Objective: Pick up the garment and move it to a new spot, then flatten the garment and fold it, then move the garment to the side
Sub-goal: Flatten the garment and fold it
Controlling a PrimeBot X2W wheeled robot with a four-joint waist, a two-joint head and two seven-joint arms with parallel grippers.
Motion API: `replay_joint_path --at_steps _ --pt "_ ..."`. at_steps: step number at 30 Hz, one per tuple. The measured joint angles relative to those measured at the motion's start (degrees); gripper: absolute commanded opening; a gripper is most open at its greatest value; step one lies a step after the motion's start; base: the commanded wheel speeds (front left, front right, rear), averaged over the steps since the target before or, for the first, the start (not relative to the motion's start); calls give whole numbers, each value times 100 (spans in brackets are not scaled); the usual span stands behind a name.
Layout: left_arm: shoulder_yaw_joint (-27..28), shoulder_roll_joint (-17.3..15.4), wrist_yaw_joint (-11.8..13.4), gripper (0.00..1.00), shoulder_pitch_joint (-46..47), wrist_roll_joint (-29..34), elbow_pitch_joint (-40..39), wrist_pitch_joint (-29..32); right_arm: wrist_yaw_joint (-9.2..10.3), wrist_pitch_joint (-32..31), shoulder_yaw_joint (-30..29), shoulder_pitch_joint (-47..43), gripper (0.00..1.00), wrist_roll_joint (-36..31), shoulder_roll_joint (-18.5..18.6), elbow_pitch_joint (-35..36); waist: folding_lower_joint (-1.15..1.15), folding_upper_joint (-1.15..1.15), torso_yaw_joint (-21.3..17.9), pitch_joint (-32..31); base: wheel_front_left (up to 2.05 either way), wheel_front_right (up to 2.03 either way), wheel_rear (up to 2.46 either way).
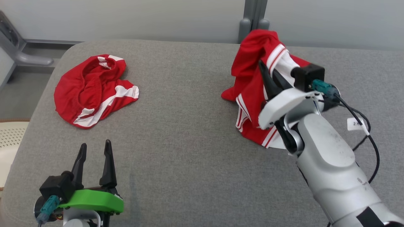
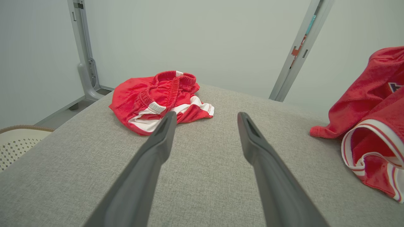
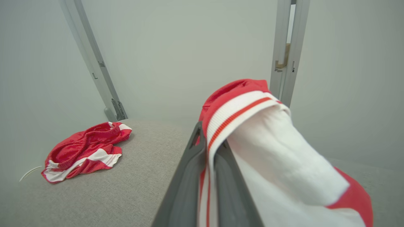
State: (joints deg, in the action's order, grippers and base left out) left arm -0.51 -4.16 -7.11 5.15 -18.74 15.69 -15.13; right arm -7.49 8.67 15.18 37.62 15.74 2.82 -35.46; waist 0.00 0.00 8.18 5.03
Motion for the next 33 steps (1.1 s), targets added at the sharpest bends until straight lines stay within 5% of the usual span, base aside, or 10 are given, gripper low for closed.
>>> replay_joint_path --at_steps 16,23,32,33 --pt "25 78 -19 100 -36 32 -120 0 0 588 936 2208 0 1796 -5 764 0 0 -131 -72 0 0 0" --pt "54 91 -19 100 -41 49 -163 0 -1 634 151 1748 0 1410 46 187 0 0 -248 -13 0 0 0" --pt "-132 87 -20 100 110 69 -177 0 0 636 -1101 711 0 699 688 -1376 0 0 -335 203 0 0 0" --pt "-140 86 -20 100 137 69 -176 0 1 637 -1239 709 20 661 715 -1478 0 0 -340 224 0 0 0"
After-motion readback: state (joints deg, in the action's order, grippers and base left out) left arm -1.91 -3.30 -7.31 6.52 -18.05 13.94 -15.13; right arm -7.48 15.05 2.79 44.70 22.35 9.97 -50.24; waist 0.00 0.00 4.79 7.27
